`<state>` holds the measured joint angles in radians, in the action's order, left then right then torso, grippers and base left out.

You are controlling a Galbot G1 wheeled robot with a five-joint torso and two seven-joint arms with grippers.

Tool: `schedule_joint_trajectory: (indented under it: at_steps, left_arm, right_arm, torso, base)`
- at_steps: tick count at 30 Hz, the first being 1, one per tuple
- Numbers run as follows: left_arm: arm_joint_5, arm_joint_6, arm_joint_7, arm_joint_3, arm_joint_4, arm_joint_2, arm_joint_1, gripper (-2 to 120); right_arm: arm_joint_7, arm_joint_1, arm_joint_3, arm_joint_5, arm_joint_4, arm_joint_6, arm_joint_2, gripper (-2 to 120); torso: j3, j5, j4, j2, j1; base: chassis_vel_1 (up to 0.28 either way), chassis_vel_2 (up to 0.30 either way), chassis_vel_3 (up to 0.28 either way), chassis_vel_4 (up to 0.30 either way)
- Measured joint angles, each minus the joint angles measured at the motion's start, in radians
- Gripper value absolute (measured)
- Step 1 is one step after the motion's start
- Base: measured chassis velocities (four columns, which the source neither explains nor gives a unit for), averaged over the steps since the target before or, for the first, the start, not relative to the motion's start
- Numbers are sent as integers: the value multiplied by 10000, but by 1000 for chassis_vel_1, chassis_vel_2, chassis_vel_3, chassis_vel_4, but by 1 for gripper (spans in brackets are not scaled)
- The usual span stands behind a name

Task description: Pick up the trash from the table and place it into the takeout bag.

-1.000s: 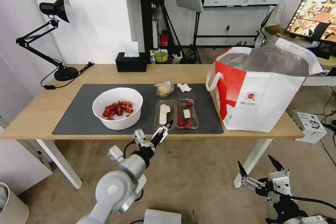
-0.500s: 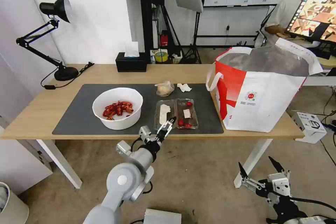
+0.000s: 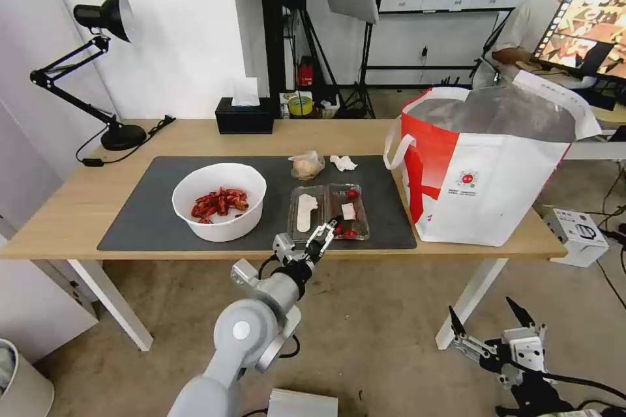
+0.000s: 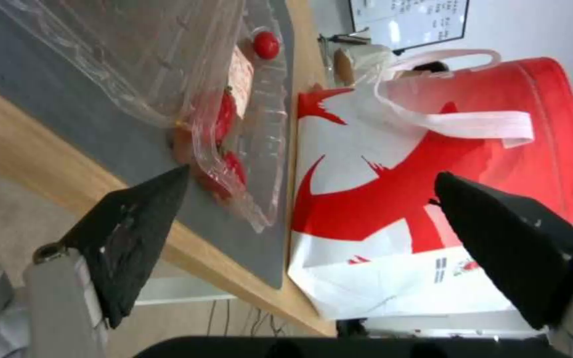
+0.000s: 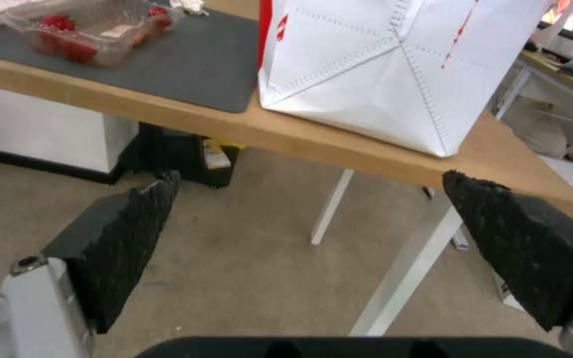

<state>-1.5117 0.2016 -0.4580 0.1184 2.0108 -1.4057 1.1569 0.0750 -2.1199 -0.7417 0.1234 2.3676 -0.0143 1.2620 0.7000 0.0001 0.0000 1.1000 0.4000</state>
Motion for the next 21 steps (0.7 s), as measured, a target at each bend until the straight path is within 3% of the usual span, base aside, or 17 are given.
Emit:
schedule_joint_trajectory:
  at_steps: [21]
  left_arm:
    - [493, -145, -175, -62, -764, -109, -507, 100]
  right_arm:
    - [52, -54, -20, 32, 47, -27, -23, 100]
  torso:
    - [0, 0, 0, -1, 1]
  base:
    - [0, 0, 0, 0]
